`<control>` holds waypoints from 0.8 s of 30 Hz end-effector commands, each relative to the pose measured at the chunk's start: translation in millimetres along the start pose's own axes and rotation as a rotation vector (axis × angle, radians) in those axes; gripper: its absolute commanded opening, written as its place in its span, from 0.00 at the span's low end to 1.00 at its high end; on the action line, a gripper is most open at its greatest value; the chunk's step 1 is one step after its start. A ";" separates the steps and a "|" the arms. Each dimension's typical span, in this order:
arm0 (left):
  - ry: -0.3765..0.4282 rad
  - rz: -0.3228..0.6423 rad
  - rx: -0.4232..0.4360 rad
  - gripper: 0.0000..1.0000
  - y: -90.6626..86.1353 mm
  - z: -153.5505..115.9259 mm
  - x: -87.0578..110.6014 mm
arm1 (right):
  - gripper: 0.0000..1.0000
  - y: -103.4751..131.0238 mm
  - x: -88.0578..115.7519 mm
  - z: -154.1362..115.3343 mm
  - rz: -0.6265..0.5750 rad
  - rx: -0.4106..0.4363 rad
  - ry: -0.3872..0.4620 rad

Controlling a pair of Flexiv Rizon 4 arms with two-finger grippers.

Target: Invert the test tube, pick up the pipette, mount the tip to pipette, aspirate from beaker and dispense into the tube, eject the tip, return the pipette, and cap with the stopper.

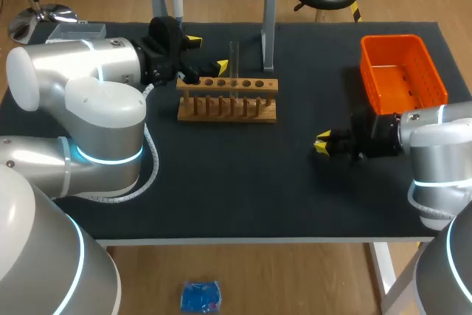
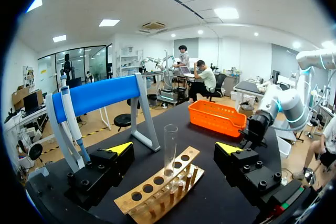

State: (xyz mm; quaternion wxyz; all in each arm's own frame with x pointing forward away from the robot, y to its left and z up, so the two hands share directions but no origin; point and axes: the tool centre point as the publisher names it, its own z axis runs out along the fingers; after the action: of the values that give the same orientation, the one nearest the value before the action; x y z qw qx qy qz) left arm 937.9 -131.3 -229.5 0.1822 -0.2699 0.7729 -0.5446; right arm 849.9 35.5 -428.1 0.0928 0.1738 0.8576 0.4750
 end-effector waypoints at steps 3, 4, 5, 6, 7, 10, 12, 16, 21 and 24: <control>-0.001 -0.001 0.004 1.00 0.8 1.1 0.5 | 0.00 16.6 3.2 -14.8 0.005 -0.021 0.004; -0.001 -0.001 0.004 1.00 0.8 1.1 0.5 | 0.00 20.7 3.6 -17.9 0.004 -0.022 0.004; -0.001 -0.001 0.004 1.00 0.8 1.1 0.5 | 0.00 24.7 3.9 -20.7 0.003 -0.021 0.002; -0.001 -0.001 0.004 1.00 0.8 1.1 0.5 | 0.00 29.0 3.9 -23.8 0.004 -0.022 0.003; -0.001 -0.001 0.004 1.00 0.8 1.1 0.5 | 0.00 34.2 3.9 -27.1 -0.009 -0.013 -0.006; -0.001 -0.001 0.004 1.00 0.8 1.1 0.5 | 0.00 51.5 2.7 -36.9 -0.005 -0.015 -0.005; -0.001 -0.001 0.004 1.00 0.8 1.1 0.5 | 0.00 67.1 1.8 -44.6 -0.007 -0.009 -0.010; -0.001 -0.001 0.004 1.00 0.8 1.1 0.5 | 0.00 95.9 1.1 -55.5 -0.012 -0.017 -0.003; -0.001 -0.001 0.004 1.00 0.8 1.1 0.5 | 0.00 138.2 -5.1 -58.6 -0.035 -0.020 -0.001; -0.001 -0.001 0.004 1.00 0.8 1.1 0.5 | 0.00 163.0 -10.1 -57.4 -0.035 -0.026 0.006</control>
State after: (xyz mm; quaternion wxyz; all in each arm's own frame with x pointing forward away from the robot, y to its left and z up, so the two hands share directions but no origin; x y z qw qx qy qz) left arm 938.0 -131.3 -229.6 0.1822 -0.2699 0.7729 -0.5446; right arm 866.3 61.0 -281.1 0.1119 0.1578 0.8480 0.4934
